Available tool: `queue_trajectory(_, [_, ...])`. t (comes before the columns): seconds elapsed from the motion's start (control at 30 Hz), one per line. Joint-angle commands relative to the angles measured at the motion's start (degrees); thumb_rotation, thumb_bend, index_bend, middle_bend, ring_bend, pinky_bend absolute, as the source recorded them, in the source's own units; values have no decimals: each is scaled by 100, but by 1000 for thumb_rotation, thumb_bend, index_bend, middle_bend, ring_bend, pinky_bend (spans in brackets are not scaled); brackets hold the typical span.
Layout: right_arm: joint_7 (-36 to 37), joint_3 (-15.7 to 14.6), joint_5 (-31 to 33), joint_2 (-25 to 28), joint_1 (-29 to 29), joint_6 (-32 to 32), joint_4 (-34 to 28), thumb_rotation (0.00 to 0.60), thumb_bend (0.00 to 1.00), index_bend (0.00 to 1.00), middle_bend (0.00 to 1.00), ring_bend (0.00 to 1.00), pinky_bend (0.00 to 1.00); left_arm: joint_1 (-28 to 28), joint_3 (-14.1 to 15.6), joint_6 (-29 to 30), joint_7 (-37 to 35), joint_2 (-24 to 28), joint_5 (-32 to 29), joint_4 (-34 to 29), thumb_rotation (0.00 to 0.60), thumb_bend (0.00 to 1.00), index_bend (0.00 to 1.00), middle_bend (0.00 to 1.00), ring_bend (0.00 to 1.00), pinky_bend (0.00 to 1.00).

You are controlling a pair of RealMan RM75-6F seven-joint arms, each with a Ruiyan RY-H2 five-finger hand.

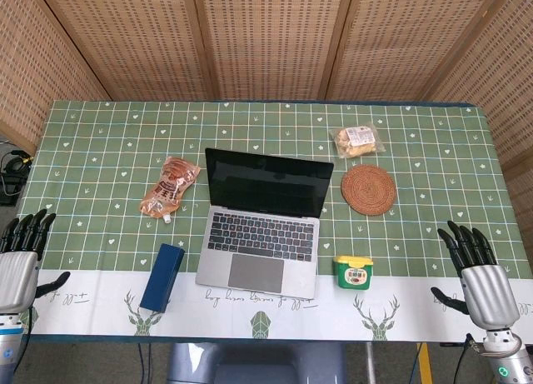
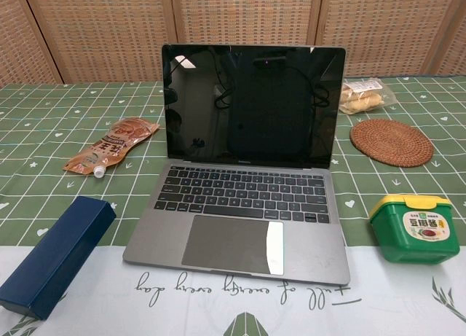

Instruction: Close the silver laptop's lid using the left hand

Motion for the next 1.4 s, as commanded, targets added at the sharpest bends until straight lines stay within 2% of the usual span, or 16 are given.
queue_trajectory(0.03, [-3, -6, -12, 0, -3, 6, 0, 600, 96, 0, 0, 0, 0, 1, -1, 3, -2, 1, 2, -2, 600, 142, 0, 0, 0, 0])
queue_trajectory(0.6, [84, 14, 30, 23, 11, -26, 16, 600, 96, 0, 0, 0, 0, -48, 18, -124, 34, 12, -27, -24, 600, 144, 0, 0, 0, 0])
queue_trajectory(0.77, [149, 43, 95, 29, 39, -82, 51, 600, 97, 0, 0, 0, 0, -101, 9, -226, 106, 55, -71, -140, 600, 176, 0, 0, 0, 0])
queue_trajectory(1.03, [274, 120, 247, 61, 79, -161, 71, 600, 97, 0, 0, 0, 0, -661, -371, -869, 526, 51, -439, -417, 600, 226, 0, 0, 0, 0])
queue_trajectory(1.13, [302, 136, 325, 70, 98, -235, 86, 600, 96, 0, 0, 0, 0, -1026, -592, -1234, 725, 47, -563, -579, 600, 295, 0, 0, 0, 0])
queue_trajectory(1.23, [374, 171, 445, 88, 120, -324, 107, 600, 96, 0, 0, 0, 0, -1472, -835, -1720, 968, 26, -820, -696, 600, 419, 0, 0, 0, 0])
queue_trajectory(1.4, [512, 240, 631, 96, 167, -464, 191, 600, 97, 0, 0, 0, 0, -2230, -1275, -2392, 1209, -178, -1308, -635, 600, 738, 0, 0, 0, 0])
